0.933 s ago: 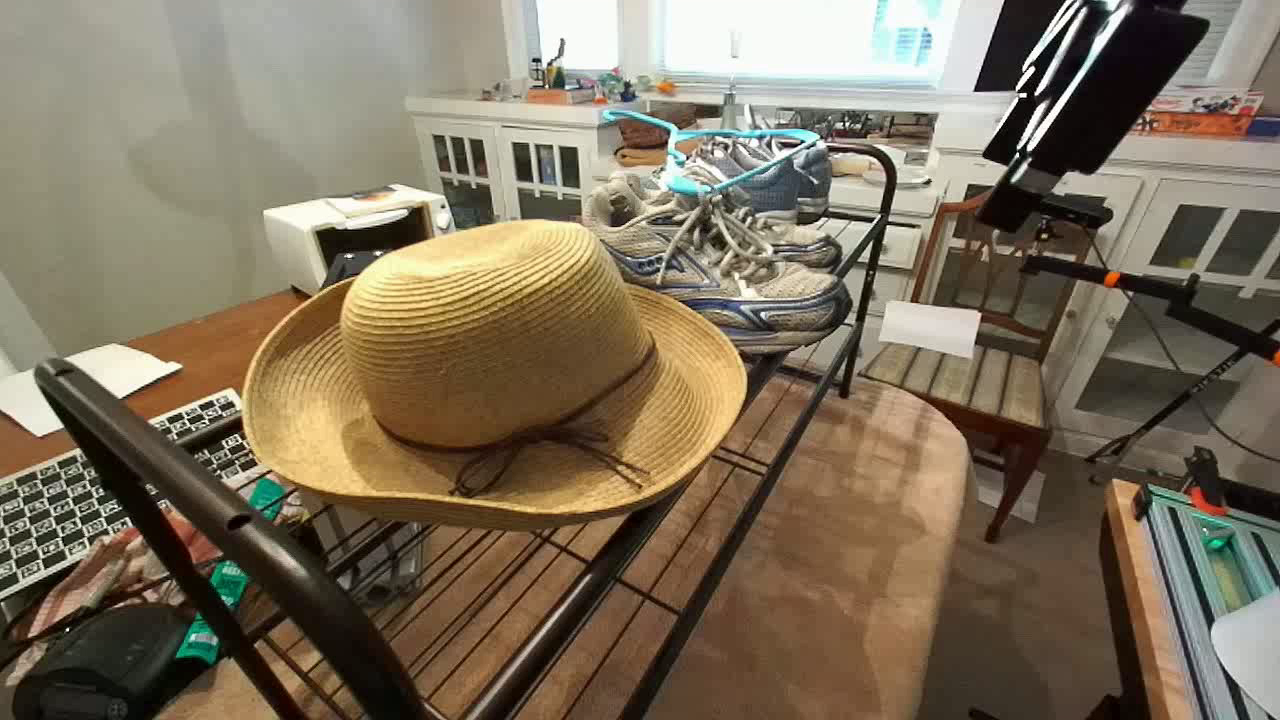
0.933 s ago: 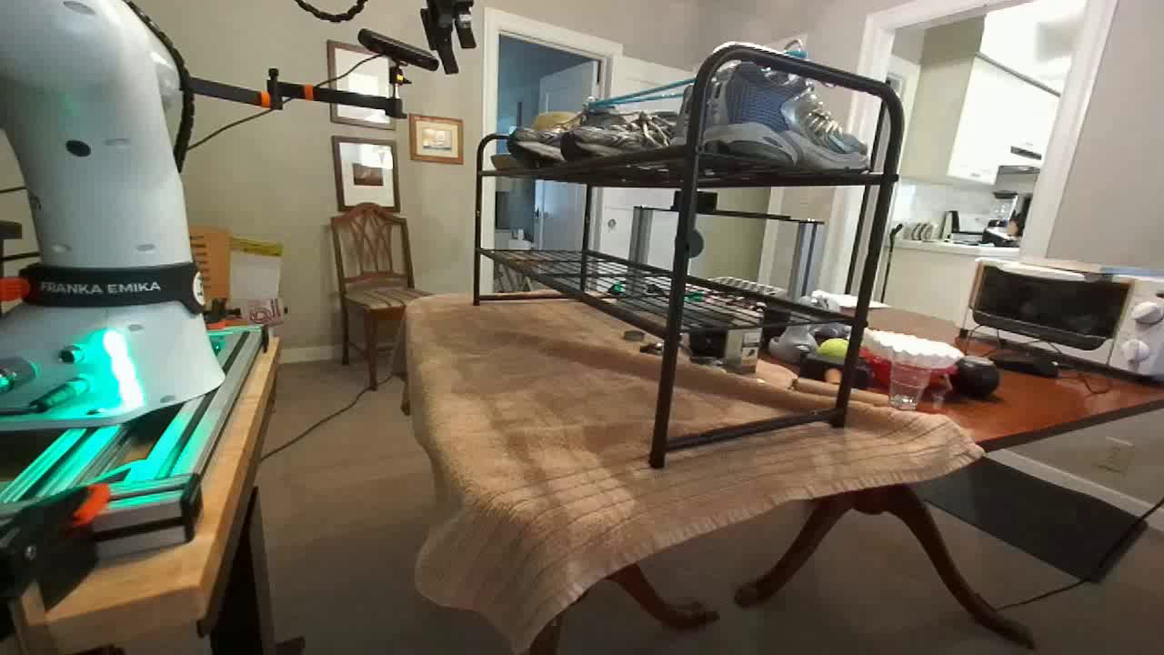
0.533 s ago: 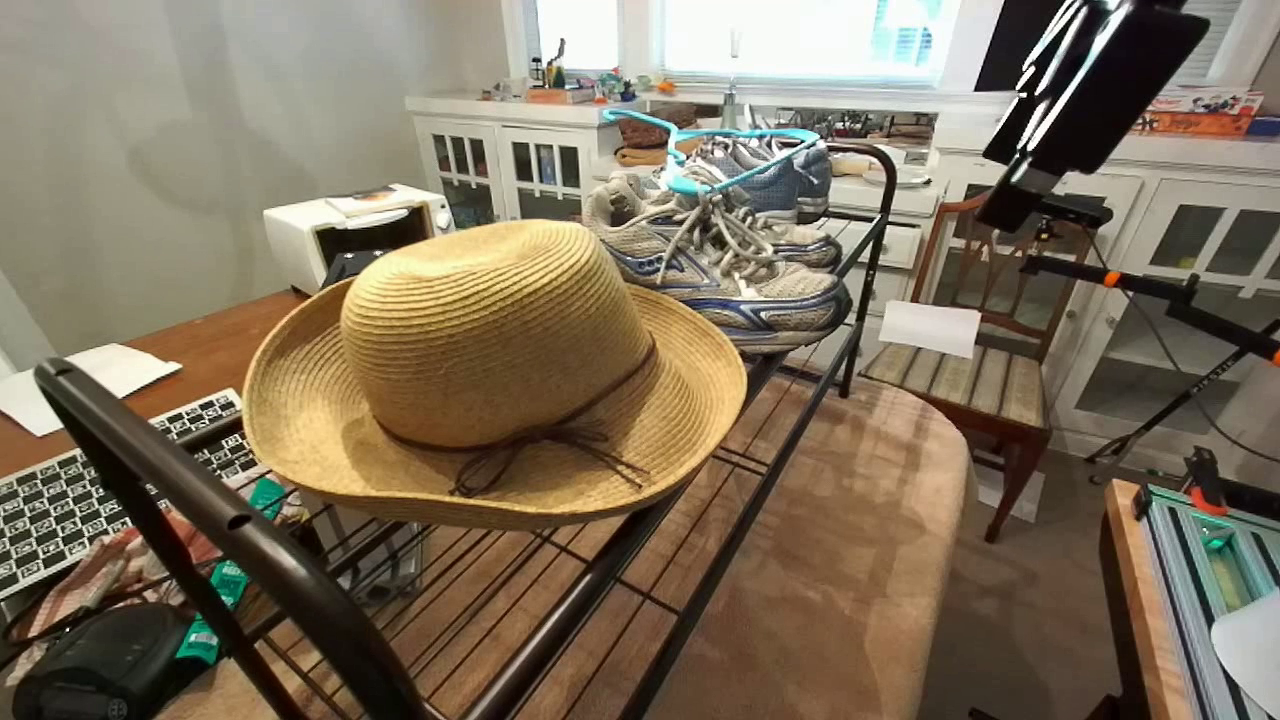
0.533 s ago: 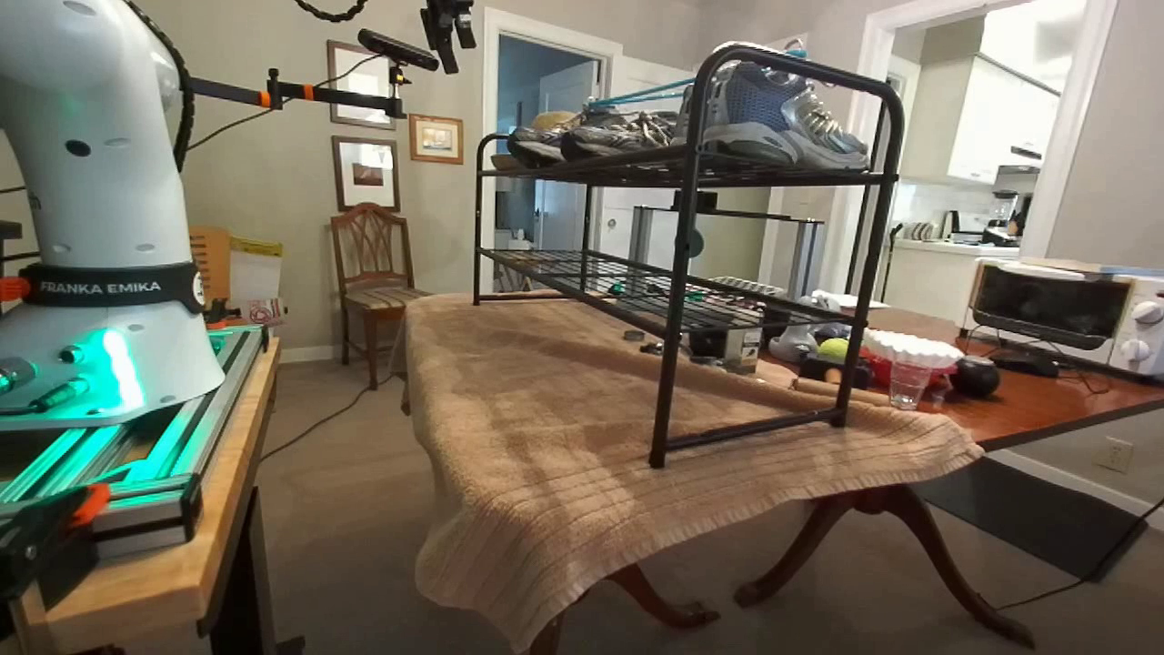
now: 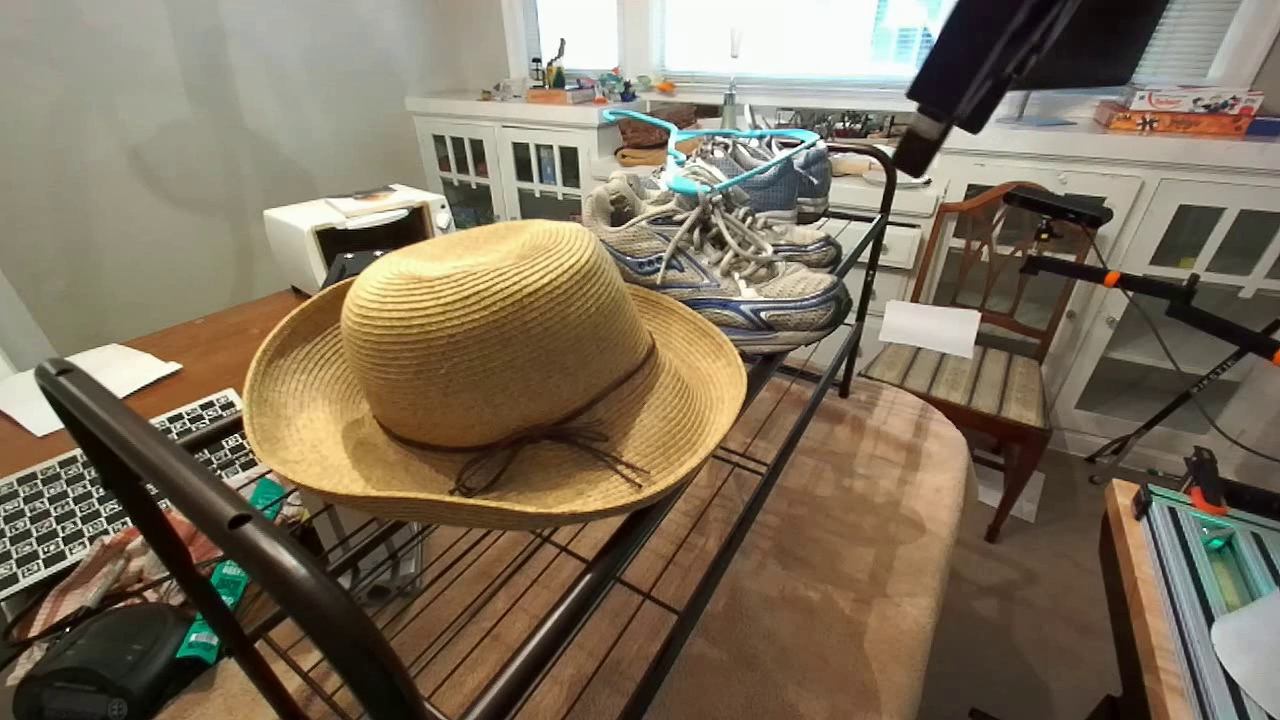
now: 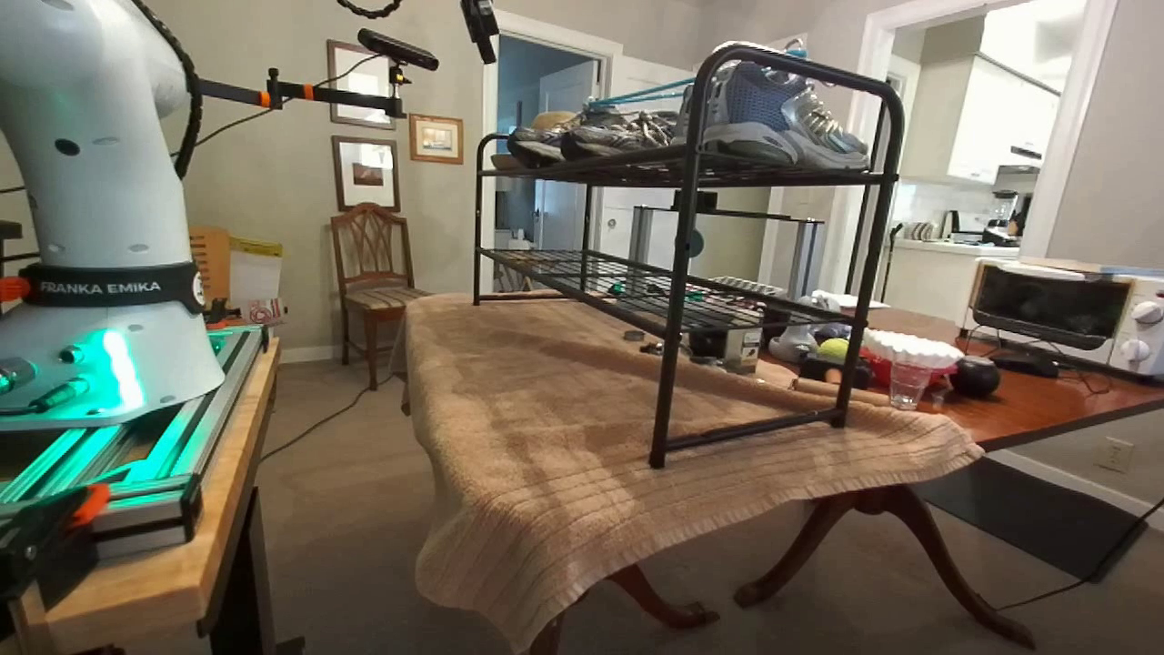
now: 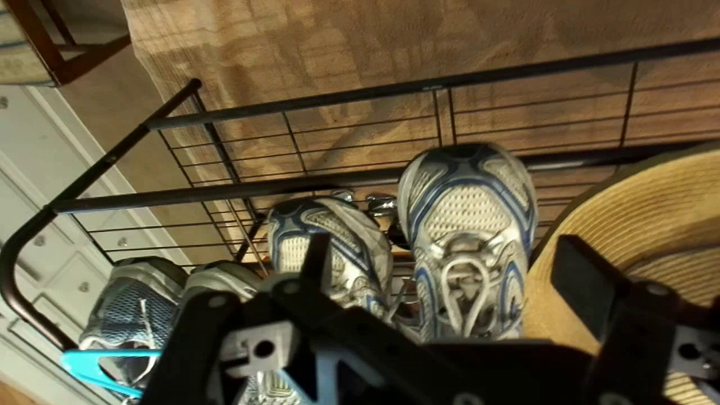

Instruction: Hang the hanger to the right side of the shoe rack

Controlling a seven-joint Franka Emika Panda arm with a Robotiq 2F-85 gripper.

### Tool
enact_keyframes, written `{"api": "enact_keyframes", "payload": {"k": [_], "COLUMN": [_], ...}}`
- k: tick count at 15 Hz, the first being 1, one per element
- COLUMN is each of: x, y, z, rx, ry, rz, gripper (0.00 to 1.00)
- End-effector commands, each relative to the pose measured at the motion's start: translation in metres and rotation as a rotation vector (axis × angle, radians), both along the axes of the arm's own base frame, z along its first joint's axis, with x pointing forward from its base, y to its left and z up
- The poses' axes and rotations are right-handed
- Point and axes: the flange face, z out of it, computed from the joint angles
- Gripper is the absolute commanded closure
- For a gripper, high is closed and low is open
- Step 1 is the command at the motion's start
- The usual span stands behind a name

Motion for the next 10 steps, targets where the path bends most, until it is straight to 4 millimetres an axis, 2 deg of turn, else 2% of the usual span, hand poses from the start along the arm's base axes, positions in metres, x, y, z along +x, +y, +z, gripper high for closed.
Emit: {"api": "enact_keyframes", "payload": {"k": [1, 7, 10], "x": [0.057, 0.112, 0.127], "y": [-0.02, -0.058, -0.081], "z": [0.01, 0.013, 0.016], "rx": [0.03, 0.112, 0.174], "ry": [-0.012, -0.036, -0.039], "rz": [-0.201, -0.514, -0.629], "gripper": [0.0, 0.0, 0.0]}}
